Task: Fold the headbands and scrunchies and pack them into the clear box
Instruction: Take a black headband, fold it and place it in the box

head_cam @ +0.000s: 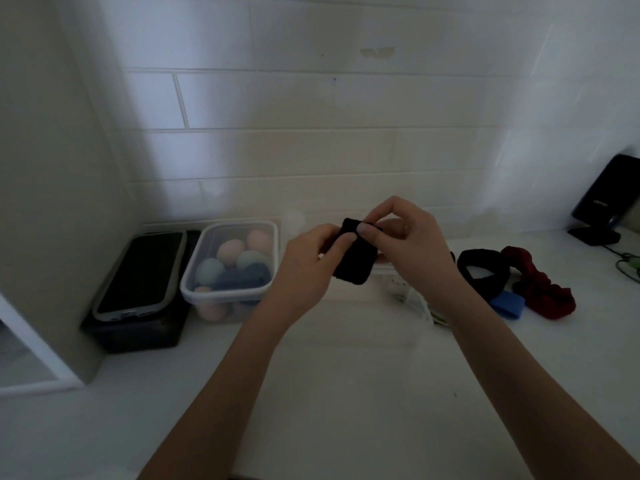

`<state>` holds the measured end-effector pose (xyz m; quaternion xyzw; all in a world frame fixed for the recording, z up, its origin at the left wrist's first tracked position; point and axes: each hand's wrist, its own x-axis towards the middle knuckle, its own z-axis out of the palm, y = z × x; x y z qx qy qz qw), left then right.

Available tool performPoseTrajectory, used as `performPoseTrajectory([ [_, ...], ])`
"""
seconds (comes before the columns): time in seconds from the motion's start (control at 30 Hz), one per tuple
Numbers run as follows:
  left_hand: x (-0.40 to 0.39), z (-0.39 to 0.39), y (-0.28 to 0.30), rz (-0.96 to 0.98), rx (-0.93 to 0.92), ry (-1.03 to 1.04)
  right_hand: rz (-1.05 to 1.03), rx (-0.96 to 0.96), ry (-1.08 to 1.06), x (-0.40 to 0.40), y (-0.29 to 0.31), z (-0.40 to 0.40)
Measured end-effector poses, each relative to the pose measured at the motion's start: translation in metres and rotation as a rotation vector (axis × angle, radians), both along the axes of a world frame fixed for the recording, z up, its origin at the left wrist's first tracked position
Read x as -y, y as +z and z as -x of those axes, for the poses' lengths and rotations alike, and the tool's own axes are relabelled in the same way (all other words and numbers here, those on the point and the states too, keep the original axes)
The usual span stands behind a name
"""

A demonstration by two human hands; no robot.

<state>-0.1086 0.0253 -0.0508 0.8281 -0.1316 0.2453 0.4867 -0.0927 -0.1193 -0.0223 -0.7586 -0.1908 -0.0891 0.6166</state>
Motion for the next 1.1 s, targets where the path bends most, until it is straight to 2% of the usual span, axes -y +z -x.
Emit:
performPoseTrajectory([
  [0.07, -0.005, 0.006, -0.001, -0.055, 0.028, 0.090, -0.060, -0.093, 0.051, -0.007, -0.001, 0.005],
  [0.23, -0.015, 0.017, -0.011, -0.067, 0.021, 0.274, -0.046, -0.313, 0.167, -0.020, -0.009, 0.016],
  [0.33, -0.027, 0.025, -0.015, -0.245, 0.098, 0.277, -0.058, -0.316, 0.140, -0.027, -0.017, 0.019],
  [0.4, -0.038, 0.031, -0.019, -0.400, 0.169, 0.320, 0.009, -0.305, 0.110, -0.026, -0.021, 0.019],
  [0.5, -0.050, 0.045, -0.028, -0.439, 0.206, 0.372, 0.140, -0.313, 0.079, -0.026, -0.031, 0.018],
  [0.57, -0.051, 0.055, -0.039, -0.460, 0.247, 0.353, 0.285, -0.252, 0.025, -0.032, -0.040, 0.017],
  [0.63, -0.048, 0.066, -0.053, -0.445, 0.256, 0.306, 0.434, -0.181, -0.014, -0.038, -0.046, 0.016],
  [0.87, -0.052, 0.075, -0.063, -0.376, 0.257, 0.344, 0.627, -0.066, 0.041, -0.054, -0.046, 0.010],
  [1.0, -0.055, 0.075, -0.060, -0.182, 0.133, 0.340, 0.737, -0.073, 0.133, -0.053, -0.043, 0.011],
  [1.1, -0.057, 0.074, -0.058, -0.110, 0.109, 0.332, 0.921, -0.055, 0.206, -0.054, -0.038, 0.009],
])
